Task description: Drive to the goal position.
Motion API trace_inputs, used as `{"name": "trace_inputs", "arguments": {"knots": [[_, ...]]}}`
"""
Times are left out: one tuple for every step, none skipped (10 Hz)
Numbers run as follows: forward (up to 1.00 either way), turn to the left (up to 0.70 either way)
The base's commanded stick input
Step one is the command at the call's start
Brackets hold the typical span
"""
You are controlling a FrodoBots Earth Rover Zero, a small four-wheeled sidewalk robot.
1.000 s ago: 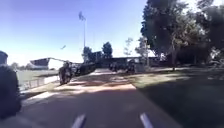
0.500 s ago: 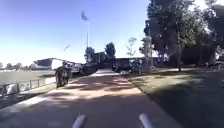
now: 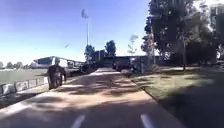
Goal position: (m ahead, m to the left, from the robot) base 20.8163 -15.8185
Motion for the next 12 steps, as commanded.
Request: {"name": "trace_inputs", "arguments": {"knots": [[1.00, 0.00], [1.00, 0.00], [1.00, 0.00], [1.00, 0.00], [1.00, 0.00], [1.00, 0.00], [1.00, 0.00], [1.00, 0.00], [1.00, 0.00], [1.00, 0.00], [1.00, 0.00], [1.00, 0.00]]}}
